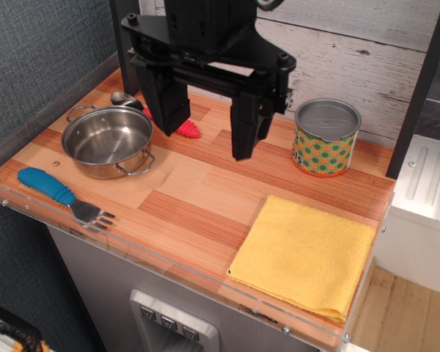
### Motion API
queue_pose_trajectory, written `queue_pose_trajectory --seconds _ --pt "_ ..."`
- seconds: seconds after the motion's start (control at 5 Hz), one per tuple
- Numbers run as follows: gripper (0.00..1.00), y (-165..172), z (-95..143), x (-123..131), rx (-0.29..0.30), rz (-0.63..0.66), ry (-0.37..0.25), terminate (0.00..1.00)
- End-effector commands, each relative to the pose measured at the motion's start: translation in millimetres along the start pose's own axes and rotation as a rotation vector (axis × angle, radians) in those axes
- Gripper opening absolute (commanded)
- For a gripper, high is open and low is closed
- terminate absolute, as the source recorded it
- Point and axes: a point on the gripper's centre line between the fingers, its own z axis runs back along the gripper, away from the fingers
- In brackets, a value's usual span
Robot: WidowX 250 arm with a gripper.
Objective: Place the pot on top of the orange towel
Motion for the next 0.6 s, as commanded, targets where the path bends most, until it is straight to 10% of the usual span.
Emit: queue_pose_trajectory --seconds 0.0,0.4 --pt "1.0 0.0 0.0 0.0 0.0 0.0 0.0 0.0" --pt "1.0 40.3 -12.6 25.1 0.04 0.134 -0.019 0.0"
